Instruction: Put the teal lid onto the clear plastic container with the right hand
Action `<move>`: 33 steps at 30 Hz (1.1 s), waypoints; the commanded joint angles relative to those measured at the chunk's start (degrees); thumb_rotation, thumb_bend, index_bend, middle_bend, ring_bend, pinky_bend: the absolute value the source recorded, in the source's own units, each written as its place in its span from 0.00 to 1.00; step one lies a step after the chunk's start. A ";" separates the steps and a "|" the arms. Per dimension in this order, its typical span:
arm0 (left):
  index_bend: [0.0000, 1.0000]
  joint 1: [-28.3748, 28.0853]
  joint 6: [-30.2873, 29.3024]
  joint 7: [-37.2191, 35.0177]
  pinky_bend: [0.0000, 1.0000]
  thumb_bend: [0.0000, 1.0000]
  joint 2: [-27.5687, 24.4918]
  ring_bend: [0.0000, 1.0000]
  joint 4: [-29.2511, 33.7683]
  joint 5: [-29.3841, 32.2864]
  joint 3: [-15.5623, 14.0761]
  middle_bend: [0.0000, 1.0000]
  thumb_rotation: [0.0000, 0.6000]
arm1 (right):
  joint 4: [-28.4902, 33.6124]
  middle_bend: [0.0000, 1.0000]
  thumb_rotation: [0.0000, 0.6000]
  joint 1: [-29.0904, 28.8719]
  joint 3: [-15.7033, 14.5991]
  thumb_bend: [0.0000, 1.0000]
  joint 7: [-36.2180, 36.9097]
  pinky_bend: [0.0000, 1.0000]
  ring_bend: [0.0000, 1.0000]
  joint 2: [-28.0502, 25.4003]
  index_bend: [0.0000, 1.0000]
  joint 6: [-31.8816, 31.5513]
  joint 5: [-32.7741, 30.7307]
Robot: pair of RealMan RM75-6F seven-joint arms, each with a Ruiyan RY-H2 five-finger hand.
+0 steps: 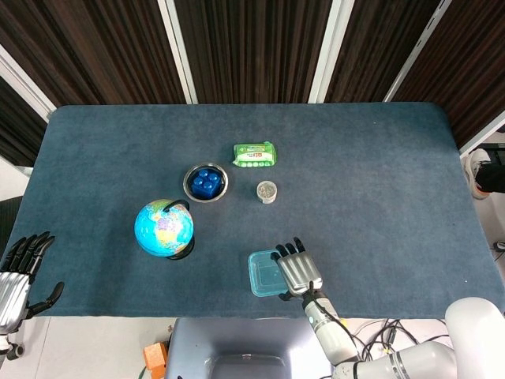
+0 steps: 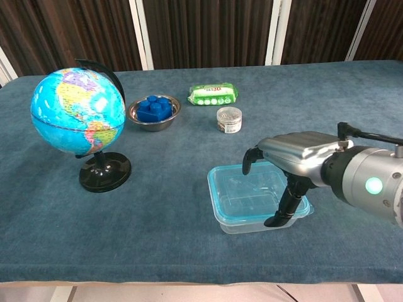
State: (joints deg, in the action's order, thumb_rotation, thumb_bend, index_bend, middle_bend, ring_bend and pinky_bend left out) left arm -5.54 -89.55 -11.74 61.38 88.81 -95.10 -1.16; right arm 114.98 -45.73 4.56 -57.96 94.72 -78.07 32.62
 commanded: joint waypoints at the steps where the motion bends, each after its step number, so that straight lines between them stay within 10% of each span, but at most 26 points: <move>1: 0.00 -0.01 -0.04 -0.07 0.00 0.34 -0.01 0.01 -0.03 -0.07 -0.01 0.04 1.00 | 0.14 0.23 1.00 -0.02 -0.13 0.04 0.13 0.00 0.08 -0.13 0.19 0.05 0.22; 33: 0.00 -0.06 -0.56 -1.34 0.00 0.31 0.24 0.01 -0.29 0.21 0.52 0.04 1.00 | 2.17 0.03 1.00 -1.26 -2.06 0.00 -2.79 0.00 0.00 -1.84 0.00 -0.74 0.37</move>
State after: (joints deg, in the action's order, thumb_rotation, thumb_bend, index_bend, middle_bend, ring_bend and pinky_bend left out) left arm -5.60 -90.10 -13.08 61.62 88.52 -94.89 -0.64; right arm 117.16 -46.98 2.49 -60.75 92.87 -78.80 32.99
